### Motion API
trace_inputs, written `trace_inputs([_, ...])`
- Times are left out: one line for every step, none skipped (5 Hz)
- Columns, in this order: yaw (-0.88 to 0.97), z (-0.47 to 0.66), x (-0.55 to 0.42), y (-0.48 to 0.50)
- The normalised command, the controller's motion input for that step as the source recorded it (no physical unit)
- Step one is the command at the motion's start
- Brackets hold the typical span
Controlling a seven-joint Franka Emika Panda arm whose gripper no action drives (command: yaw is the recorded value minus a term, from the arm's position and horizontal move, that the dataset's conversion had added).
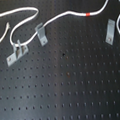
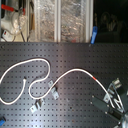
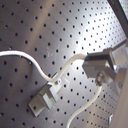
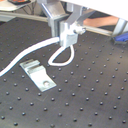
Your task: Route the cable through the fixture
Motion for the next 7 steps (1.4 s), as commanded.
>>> trace_inputs([0.00, 0.00, -0.011, 0.004])
trace_inputs([-0.09, 0.05, 0.055, -0.049])
trace_inputs([-0.39, 0.19, 0.208, -0.380])
trace_inputs([-0.30, 0.20, 0.107, -0.303])
trace_inputs([0.00, 0.00, -0.005, -0.031])
trace_inputs([0.02, 0.09, -0.078, -0.200])
trace_inputs([0.53, 0.07, -0.259, -0.108])
